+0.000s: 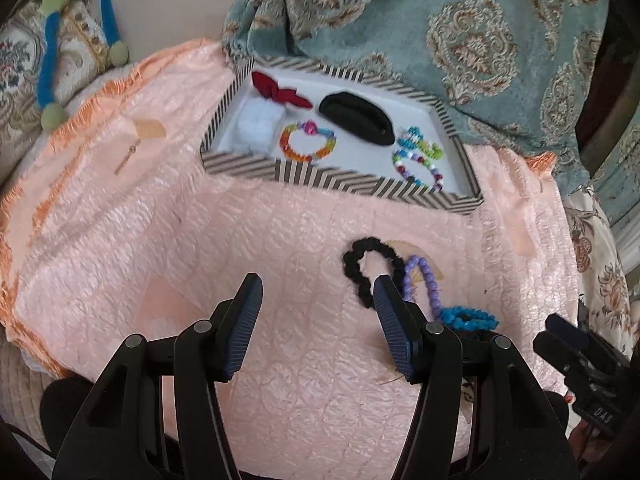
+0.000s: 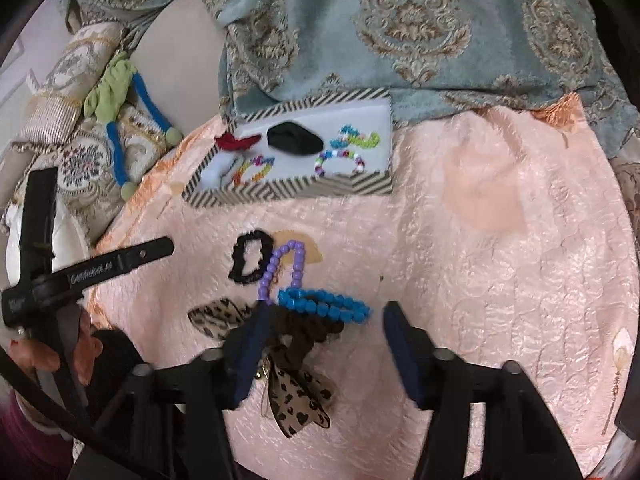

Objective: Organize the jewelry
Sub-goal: 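Grasp the black scrunchie with the left gripper while the right grasps the leopard-bow scrunchie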

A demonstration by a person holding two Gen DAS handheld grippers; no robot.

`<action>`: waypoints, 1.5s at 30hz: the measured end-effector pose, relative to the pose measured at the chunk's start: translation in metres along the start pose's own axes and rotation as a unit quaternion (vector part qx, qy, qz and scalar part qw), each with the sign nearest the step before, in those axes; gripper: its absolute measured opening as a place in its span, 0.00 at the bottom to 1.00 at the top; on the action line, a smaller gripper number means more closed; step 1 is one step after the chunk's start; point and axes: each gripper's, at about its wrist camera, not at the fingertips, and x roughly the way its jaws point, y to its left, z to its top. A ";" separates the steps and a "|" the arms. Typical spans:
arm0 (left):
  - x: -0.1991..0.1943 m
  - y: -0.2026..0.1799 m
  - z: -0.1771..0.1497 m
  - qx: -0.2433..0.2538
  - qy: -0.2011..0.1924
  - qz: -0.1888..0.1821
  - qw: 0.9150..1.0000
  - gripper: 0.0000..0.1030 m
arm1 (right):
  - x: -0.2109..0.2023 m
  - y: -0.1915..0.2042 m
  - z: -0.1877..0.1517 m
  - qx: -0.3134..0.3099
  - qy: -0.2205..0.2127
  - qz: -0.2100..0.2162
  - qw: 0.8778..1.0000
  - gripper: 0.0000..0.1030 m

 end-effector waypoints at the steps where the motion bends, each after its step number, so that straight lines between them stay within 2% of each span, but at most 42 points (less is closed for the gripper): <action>1: 0.004 0.002 -0.001 -0.005 0.007 -0.003 1.000 0.56 | 0.003 0.000 -0.002 -0.002 0.007 0.001 1.000 0.46; 5: 0.016 0.005 -0.002 -0.020 0.023 -0.014 0.999 0.56 | 0.018 -0.001 -0.015 0.002 0.030 0.012 0.999 0.46; 9: 0.027 0.005 0.000 -0.027 0.035 -0.018 0.999 0.56 | 0.034 -0.009 -0.020 0.044 0.041 0.043 0.997 0.46; 11: 0.032 0.003 0.000 -0.029 0.040 -0.020 0.999 0.56 | 0.045 -0.006 -0.023 0.036 0.046 0.051 0.997 0.43; 12: 0.034 0.003 0.000 -0.028 0.042 -0.020 0.999 0.56 | 0.049 -0.003 -0.024 0.028 0.045 0.050 0.997 0.25; 13: 0.036 0.002 0.000 -0.026 0.045 -0.019 0.998 0.56 | 0.050 -0.002 -0.025 0.026 0.043 0.052 0.997 0.14; 14: 0.038 0.001 0.000 -0.023 0.047 -0.017 0.998 0.56 | 0.051 -0.003 -0.026 0.026 0.042 0.056 0.997 0.12; 20: 0.050 0.006 0.006 -0.036 0.054 -0.019 0.998 0.56 | 0.029 -0.011 -0.031 -0.002 0.030 0.035 0.999 0.11; 27: 0.073 -0.005 0.015 -0.041 0.068 -0.016 0.997 0.56 | 0.009 -0.045 -0.038 0.014 0.044 0.003 0.999 0.11; 32: 0.092 -0.021 0.015 -0.007 0.066 0.019 0.998 0.56 | 0.017 -0.047 -0.038 0.013 0.052 -0.005 0.999 0.11; 34: 0.096 -0.027 0.017 0.013 0.058 0.029 0.998 0.56 | 0.023 -0.049 -0.036 0.026 0.051 -0.002 0.998 0.15; 35: 0.098 -0.029 0.017 0.020 0.055 0.031 0.998 0.53 | 0.027 -0.052 -0.036 0.036 0.051 0.002 0.998 0.16; 36: 0.100 -0.029 0.017 0.023 0.051 0.034 0.998 0.37 | 0.031 -0.055 -0.037 0.045 0.050 0.007 0.998 0.16; 37: 0.100 -0.029 0.018 0.030 0.046 0.042 0.998 0.16 | 0.034 -0.057 -0.038 0.051 0.050 0.013 0.997 0.16; 38: 0.100 -0.027 0.018 0.031 0.046 0.038 0.998 0.11 | 0.035 -0.057 -0.038 0.052 0.047 0.017 0.997 0.15; 40: 0.098 -0.021 0.021 0.026 0.053 0.014 0.998 0.07 | 0.030 -0.056 -0.040 0.052 0.032 0.024 0.998 0.12; 45: 0.073 -0.013 0.028 0.023 0.029 0.009 0.999 0.06 | 0.004 -0.044 -0.031 0.034 -0.001 0.034 0.999 0.12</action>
